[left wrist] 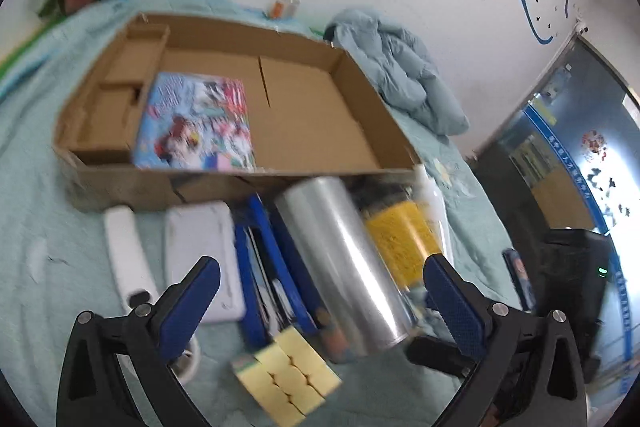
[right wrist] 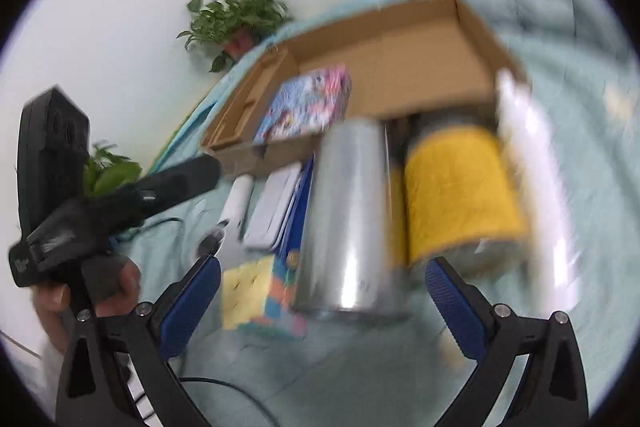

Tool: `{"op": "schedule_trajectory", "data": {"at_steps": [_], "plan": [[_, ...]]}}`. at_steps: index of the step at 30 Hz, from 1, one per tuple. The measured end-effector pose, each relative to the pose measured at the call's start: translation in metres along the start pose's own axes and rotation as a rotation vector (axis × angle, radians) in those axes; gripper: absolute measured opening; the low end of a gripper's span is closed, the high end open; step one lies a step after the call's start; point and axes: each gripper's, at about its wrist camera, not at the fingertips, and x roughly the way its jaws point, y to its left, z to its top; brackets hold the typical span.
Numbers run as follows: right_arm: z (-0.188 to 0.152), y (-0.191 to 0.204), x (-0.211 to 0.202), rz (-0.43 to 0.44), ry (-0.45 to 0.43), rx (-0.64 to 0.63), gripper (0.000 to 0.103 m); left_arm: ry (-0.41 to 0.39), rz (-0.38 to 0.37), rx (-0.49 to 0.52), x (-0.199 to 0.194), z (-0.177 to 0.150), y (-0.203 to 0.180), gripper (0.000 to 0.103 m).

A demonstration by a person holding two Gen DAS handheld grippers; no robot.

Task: Organize rigid objects
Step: 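Grasp the silver metal cylinder with the right tool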

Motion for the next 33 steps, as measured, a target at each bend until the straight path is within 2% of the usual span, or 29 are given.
{"op": "schedule_trajectory", "data": {"at_steps": [2,5,6,9,13,18,23,26,30,33], "plan": [[-0.001,-0.014,0.009,0.008,0.031,0.085,0.095,0.028,-0.022,0.006,0.008,-0.003,-0.001,0.102],[0.0,-0.022,0.018,-0.026,0.047,0.116,0.094,0.027,-0.017,0.002,0.01,-0.01,-0.003,0.102],[0.0,-0.026,0.024,-0.029,0.069,0.134,0.088,0.033,-0.021,0.0,0.01,-0.011,-0.003,0.102],[-0.005,-0.032,0.04,0.021,0.132,0.181,0.082,0.045,-0.034,-0.008,0.009,-0.015,-0.003,0.102],[-0.01,-0.015,0.035,-0.05,0.114,0.099,0.081,0.053,-0.05,-0.014,0.0,-0.021,-0.002,0.102],[-0.034,0.003,0.013,-0.127,0.134,-0.001,0.081,0.12,-0.122,-0.041,-0.002,-0.041,-0.006,0.102],[-0.068,0.007,-0.007,-0.165,0.176,-0.008,0.081,0.146,-0.182,-0.067,-0.011,-0.073,-0.017,0.102],[-0.086,0.008,-0.018,-0.147,0.186,-0.016,0.081,0.173,-0.201,-0.05,-0.012,-0.1,-0.026,0.102],[-0.1,0.012,-0.037,-0.031,0.205,-0.022,0.081,0.198,-0.235,-0.082,-0.007,-0.125,-0.03,0.102],[-0.1,0.006,-0.05,0.04,0.201,-0.008,0.081,0.21,-0.257,-0.099,0.001,-0.13,-0.031,0.1]]}}
